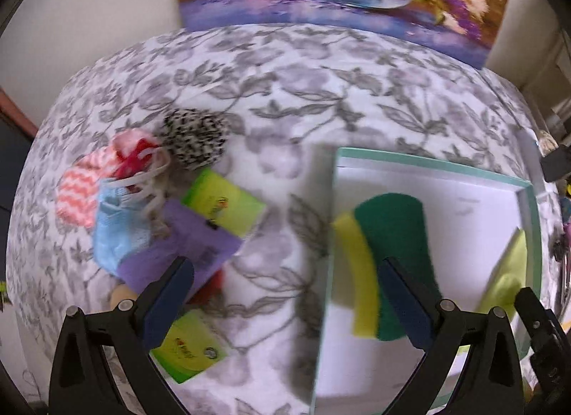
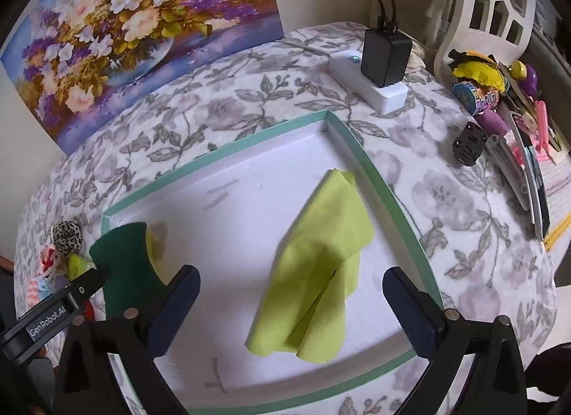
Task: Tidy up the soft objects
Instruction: 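Release the cloth and sponge in the tray and withdraw both tools, then grasp the round tan sponge with the left tool while the right tool grasps the green tissue pack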
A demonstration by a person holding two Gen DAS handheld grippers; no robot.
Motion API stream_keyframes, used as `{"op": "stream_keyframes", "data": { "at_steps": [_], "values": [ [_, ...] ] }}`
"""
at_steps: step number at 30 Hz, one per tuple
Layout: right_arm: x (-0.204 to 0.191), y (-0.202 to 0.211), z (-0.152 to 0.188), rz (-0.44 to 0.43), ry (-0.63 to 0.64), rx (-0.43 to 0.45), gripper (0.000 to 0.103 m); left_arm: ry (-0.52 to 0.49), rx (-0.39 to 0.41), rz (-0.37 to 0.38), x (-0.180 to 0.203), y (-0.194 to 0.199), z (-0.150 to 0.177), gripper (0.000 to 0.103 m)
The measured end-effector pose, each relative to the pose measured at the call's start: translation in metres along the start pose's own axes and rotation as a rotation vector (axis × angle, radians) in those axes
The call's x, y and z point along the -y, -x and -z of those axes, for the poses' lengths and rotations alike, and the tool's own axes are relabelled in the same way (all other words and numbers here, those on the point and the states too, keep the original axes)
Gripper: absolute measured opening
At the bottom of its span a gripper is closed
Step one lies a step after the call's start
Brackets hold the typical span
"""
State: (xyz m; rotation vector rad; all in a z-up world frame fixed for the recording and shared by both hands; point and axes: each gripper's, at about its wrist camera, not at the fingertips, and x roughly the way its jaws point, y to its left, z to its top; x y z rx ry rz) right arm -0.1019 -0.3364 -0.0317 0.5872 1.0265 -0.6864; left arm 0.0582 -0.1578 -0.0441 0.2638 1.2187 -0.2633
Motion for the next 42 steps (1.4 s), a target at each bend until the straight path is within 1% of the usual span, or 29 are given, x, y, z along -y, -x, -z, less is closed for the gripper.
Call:
{"op": "stream_keyframes", "data": {
  "at_steps": [7,10,12,15,18,21,24,27,29,31,34,37,42],
  "values": [
    [-0.007,0.005,0.0,-0.036,-0.001,0.011,0.103,0.05,0.044,-0.035,-0.028,0.014,-0.008,0.103],
    [-0.018,0.012,0.001,-0.052,0.018,0.016,0.103,0.074,0.063,-0.041,-0.048,0.023,-0.01,0.103],
    [-0.028,0.018,0.002,-0.068,0.031,0.024,0.103,0.081,0.075,-0.059,-0.061,0.029,-0.011,0.103],
    [-0.048,0.027,0.006,-0.083,0.069,0.038,0.103,0.108,0.092,-0.084,-0.087,0.038,-0.01,0.103],
    [-0.077,0.035,0.013,-0.092,0.129,0.044,0.103,0.167,0.099,-0.059,-0.121,0.046,-0.008,0.103],
    [-0.107,0.039,0.021,-0.129,0.173,0.03,0.103,0.236,0.104,-0.058,-0.159,0.052,-0.005,0.103],
    [-0.137,0.038,0.031,-0.169,0.217,0.007,0.103,0.293,0.106,-0.07,-0.187,0.056,0.001,0.103],
    [-0.169,0.034,0.043,-0.203,0.262,-0.02,0.103,0.353,0.082,-0.073,-0.216,0.052,0.009,0.103],
    [-0.187,0.031,0.052,-0.216,0.29,-0.042,0.103,0.371,0.065,-0.073,-0.227,0.048,0.014,0.103],
    [-0.207,0.026,0.063,-0.227,0.332,-0.072,0.103,0.386,0.031,-0.076,-0.235,0.039,0.02,0.103],
    [-0.225,0.02,0.077,-0.234,0.388,-0.108,0.103,0.404,-0.026,-0.051,-0.238,0.026,0.027,0.103],
    [-0.237,0.011,0.091,-0.223,0.44,-0.144,0.103,0.407,-0.079,-0.03,-0.234,0.011,0.033,0.103],
    [-0.244,-0.012,0.112,-0.204,0.477,-0.23,0.103,0.386,-0.161,-0.042,-0.226,-0.015,0.038,0.103]
  ]
}}
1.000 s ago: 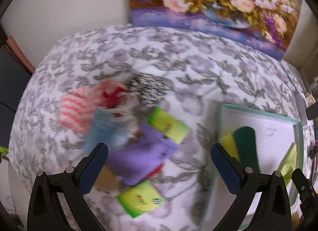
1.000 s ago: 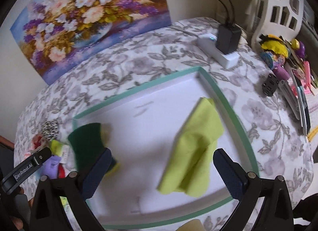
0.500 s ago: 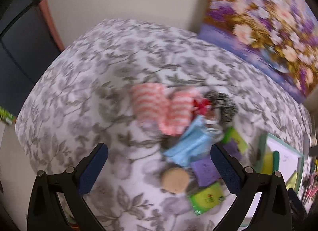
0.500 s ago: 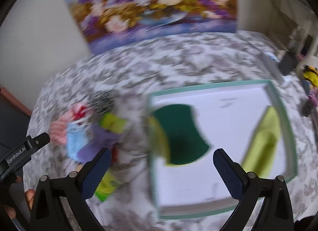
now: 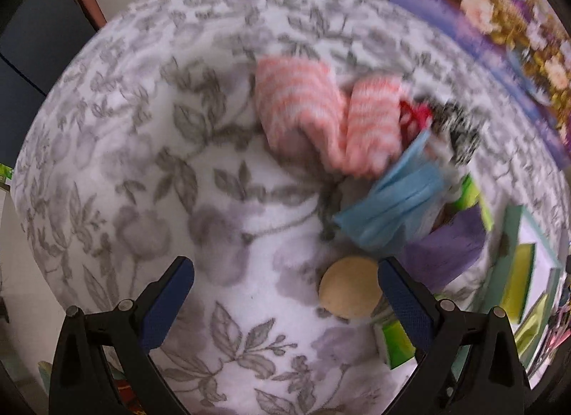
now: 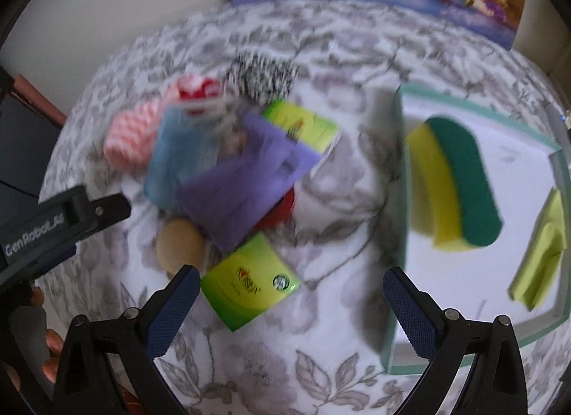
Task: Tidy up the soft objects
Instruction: 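Grasp the round tan sponge with the left tool while the right tool grasps the green tissue pack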
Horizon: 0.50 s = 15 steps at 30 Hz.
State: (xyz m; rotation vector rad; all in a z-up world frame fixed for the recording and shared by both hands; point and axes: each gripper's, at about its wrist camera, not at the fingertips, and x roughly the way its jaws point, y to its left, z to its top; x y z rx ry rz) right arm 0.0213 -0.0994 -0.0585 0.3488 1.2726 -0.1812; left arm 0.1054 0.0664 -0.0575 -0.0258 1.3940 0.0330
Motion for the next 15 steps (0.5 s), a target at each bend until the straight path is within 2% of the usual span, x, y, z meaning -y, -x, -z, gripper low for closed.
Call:
{"op": "stream_keyframes", "data": {
  "at_steps": [9,15],
  "values": [
    [-0.012,-0.026,0.009,-0.001,0.06,-0.078,0.103,-0.013,-0.051,0.018,0.008,-0.015,0.001,0.103],
    [-0.025,-0.039,0.014,0.018,0.114,-0.098,0.103,-0.055,-0.08,0.016,0.024,-0.027,0.006,0.103]
  ]
}}
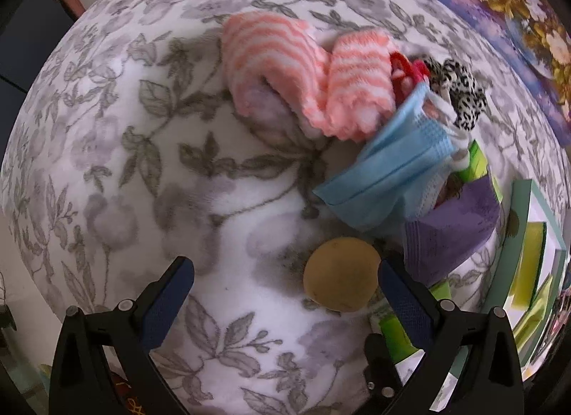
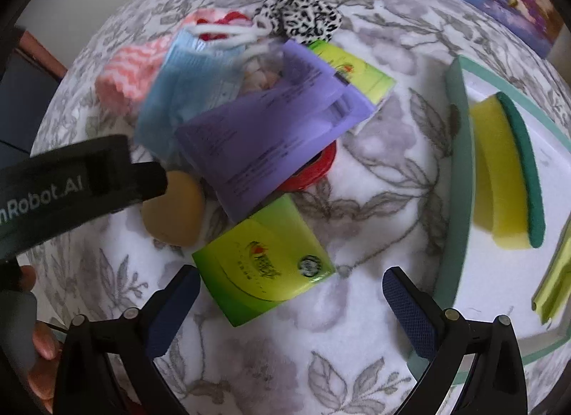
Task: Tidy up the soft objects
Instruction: 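Grasp the round tan sponge with the left tool while the right tool grasps the green tissue pack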
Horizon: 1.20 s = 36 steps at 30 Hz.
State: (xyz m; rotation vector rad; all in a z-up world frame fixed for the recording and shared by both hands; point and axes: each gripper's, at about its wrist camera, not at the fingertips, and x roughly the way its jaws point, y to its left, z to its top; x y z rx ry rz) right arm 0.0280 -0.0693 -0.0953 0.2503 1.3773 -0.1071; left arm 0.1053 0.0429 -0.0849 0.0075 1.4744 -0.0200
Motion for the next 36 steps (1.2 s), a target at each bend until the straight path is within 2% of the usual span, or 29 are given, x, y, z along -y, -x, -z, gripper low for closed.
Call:
{"op": "stream_keyframes", "data": {
  "at_steps": [7,18,24,26,27,30,32,34,36],
  "values": [
    [-0.017,-0.018,-0.003,0.047,0.042,-0.006,0.103,-0.035,-0.038,-0.012,0.014,-0.016,0.003,0.103],
    [-0.022,-0.024,-0.006,0.046,0.048,0.007,0.103,-0.065,-0.066,-0.029,0.051,-0.037,0.008,0.103],
    [-0.013,-0.021,-0.006,0.037,0.037,0.014,0.103,-0.042,-0.066,0.015,0.054,-0.041,0.007,0.101],
    [-0.005,-0.02,-0.008,0.035,0.028,0.018,0.103,-0.04,-0.07,0.035,0.053,-0.042,0.008,0.089],
    [-0.005,-0.018,-0.01,0.037,0.024,0.021,0.102,-0.044,-0.067,0.032,0.053,-0.042,0.008,0.087],
    [0.0,-0.017,-0.013,0.058,0.013,0.032,0.093,-0.071,-0.048,0.036,0.059,-0.039,0.008,0.073],
    [0.005,-0.016,-0.015,0.06,0.0,0.039,0.086,-0.086,-0.039,0.048,0.064,-0.036,0.008,0.057],
    [0.009,-0.013,-0.017,0.062,-0.013,0.045,0.079,-0.095,-0.034,0.055,0.063,-0.032,0.007,0.05],
    [0.014,-0.011,-0.02,0.064,-0.028,0.052,0.074,-0.099,-0.033,0.056,0.057,-0.029,0.006,0.05]
  ]
}}
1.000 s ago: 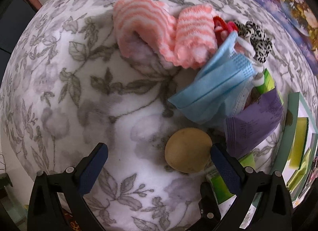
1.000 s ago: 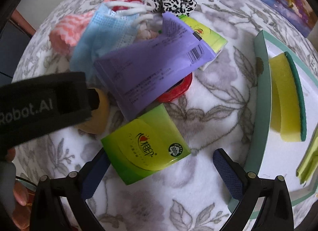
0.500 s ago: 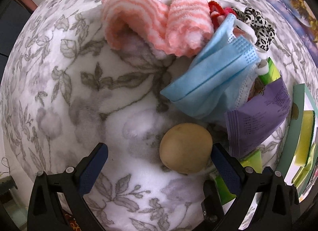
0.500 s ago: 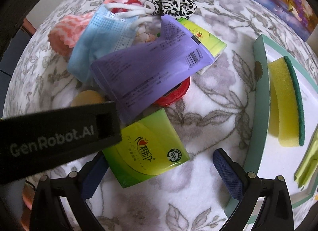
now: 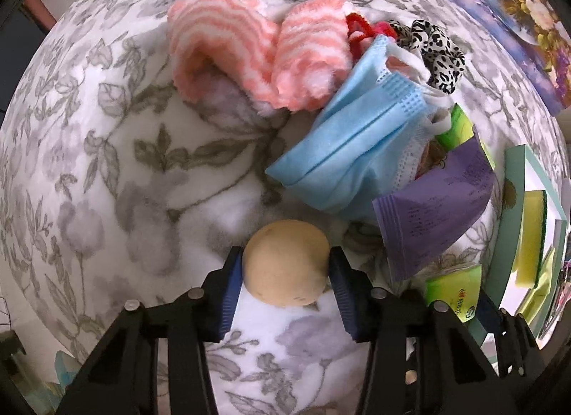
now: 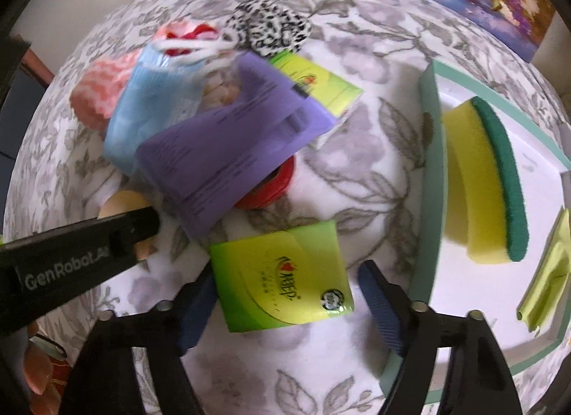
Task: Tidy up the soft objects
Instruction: 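Grasp the round tan sponge with the left tool while the right tool grasps the green tissue pack, then carry the tan sponge and tissue pack into the tray and release both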
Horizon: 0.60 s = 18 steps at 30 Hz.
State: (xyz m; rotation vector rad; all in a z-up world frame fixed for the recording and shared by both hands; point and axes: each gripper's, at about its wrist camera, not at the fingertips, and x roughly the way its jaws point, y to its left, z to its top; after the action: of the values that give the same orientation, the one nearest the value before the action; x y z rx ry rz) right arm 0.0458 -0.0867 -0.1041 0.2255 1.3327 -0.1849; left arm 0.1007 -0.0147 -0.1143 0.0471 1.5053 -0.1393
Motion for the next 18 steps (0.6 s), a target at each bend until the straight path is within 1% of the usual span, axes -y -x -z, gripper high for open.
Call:
{"op": "stream_keyframes", "data": {
  "at_steps": [2,5,6,9,12,13,18],
  "values": [
    [0.005,0.001,-0.003,-0.004,-0.016,0.003,0.07,-0.002,0.002,-0.001,0.005,0.002,0.001,0.049],
    [0.012,0.002,-0.006,-0.01,-0.024,0.004,0.068,0.006,0.004,0.009,0.004,0.001,0.0,0.048],
    [0.013,0.002,-0.007,-0.012,-0.025,0.004,0.068,0.006,0.004,0.013,-0.01,0.003,0.004,0.048],
    [0.015,0.003,-0.009,-0.012,-0.024,0.002,0.068,0.005,0.005,0.028,-0.019,0.001,0.001,0.047],
    [0.018,0.009,-0.005,-0.015,-0.03,-0.001,0.068,0.007,0.01,0.057,-0.024,0.018,0.003,0.046],
    [0.016,0.012,0.001,-0.016,-0.034,0.003,0.068,0.006,0.014,0.064,-0.028,0.024,0.004,0.046],
    [0.021,0.037,0.001,-0.032,-0.048,0.026,0.068,0.003,0.075,0.081,-0.031,0.054,0.001,0.046]
  ]
}}
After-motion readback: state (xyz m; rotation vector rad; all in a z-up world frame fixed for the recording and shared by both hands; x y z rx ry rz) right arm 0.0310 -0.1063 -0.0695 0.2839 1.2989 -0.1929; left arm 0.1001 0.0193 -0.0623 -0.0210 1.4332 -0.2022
